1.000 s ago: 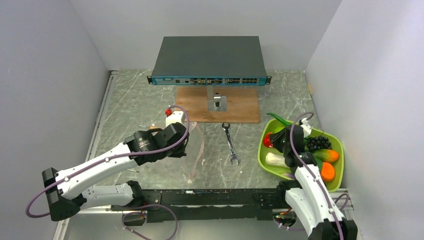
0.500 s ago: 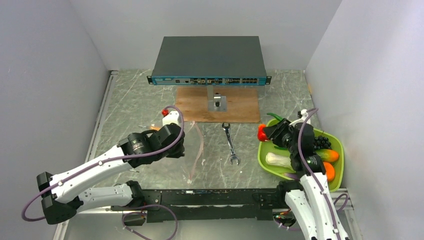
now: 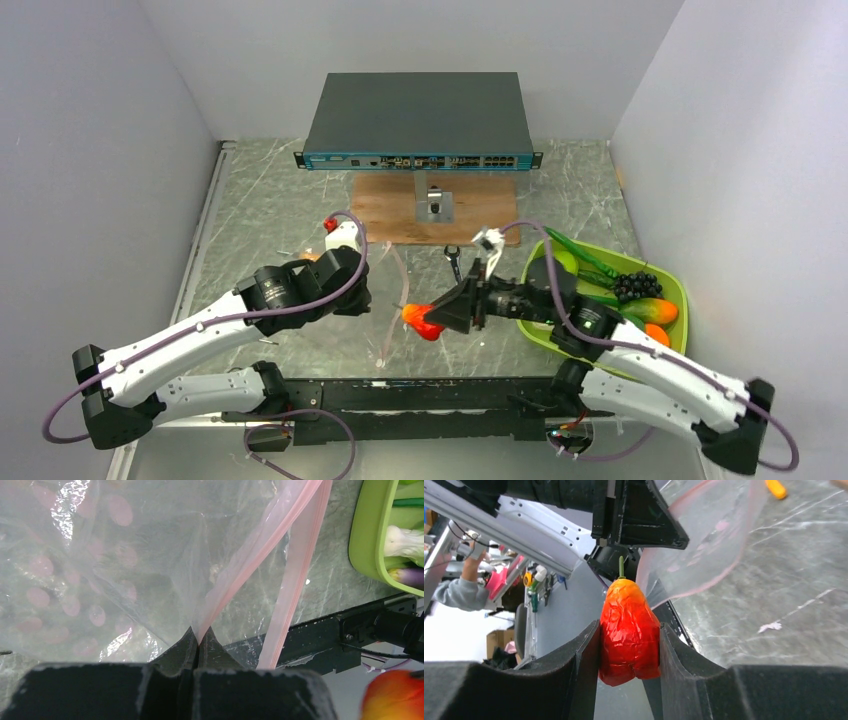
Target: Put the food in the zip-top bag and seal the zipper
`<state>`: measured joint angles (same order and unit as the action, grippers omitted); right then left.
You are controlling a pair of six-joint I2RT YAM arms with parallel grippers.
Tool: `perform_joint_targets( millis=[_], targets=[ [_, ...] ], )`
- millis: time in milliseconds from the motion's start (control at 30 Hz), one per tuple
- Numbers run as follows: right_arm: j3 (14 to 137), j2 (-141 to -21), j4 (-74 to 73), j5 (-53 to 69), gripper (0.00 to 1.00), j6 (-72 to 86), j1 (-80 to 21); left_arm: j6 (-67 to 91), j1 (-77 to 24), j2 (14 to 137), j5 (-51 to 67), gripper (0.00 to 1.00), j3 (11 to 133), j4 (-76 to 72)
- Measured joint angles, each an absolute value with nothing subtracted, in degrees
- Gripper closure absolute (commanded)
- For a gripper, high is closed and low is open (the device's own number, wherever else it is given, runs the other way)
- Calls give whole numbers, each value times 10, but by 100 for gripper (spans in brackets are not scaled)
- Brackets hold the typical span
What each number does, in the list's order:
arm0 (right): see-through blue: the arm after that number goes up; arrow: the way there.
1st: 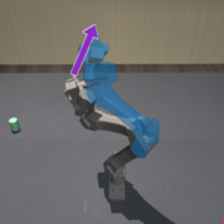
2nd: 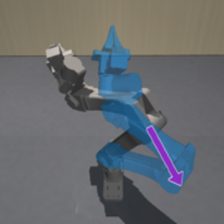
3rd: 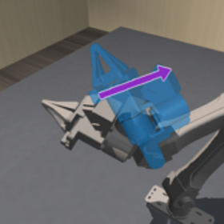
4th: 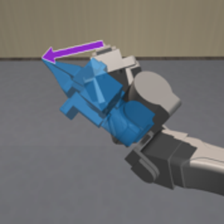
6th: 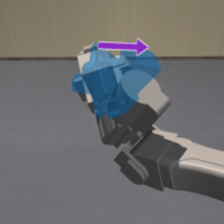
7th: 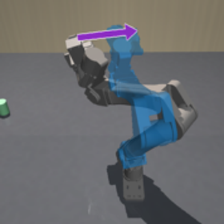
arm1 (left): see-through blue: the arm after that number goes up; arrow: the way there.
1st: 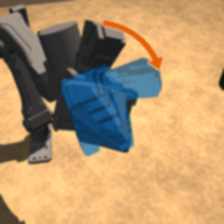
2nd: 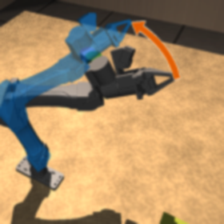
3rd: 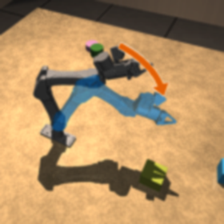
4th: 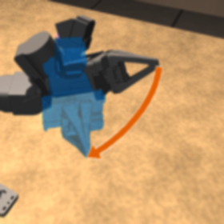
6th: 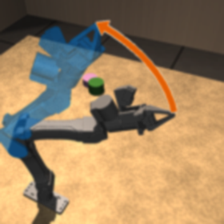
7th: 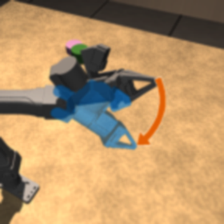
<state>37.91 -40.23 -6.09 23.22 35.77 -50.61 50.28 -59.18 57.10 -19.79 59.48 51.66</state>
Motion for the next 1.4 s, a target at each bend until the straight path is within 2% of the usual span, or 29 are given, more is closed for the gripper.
perform_joint_targets(
  millis=[200,567,667,800,833,1167,1400],
  targets=[
    [400,-509,-34,111,100,387,-613,503,-592,571,-193,100,595,517],
    [458,-570,-80,-114,100,567,-630,503,-592,580,-173,100,595,501],
    [493,-598,-93,-142,88,586,-632,503,-592,591,-167,100,595,500],
    [523,-641,-98,-160,52,588,-643,503,-592,595,-163,100,599,500],
    [523,-647,-98,-161,47,586,-647,503,-592,594,-162,100,600,500],
    [523,-653,-91,-160,42,528,-665,505,-592,559,-162,100,601,497],
    [506,-608,-95,-164,41,485,-665,509,-592,528,-164,100,601,493]
  ],
)
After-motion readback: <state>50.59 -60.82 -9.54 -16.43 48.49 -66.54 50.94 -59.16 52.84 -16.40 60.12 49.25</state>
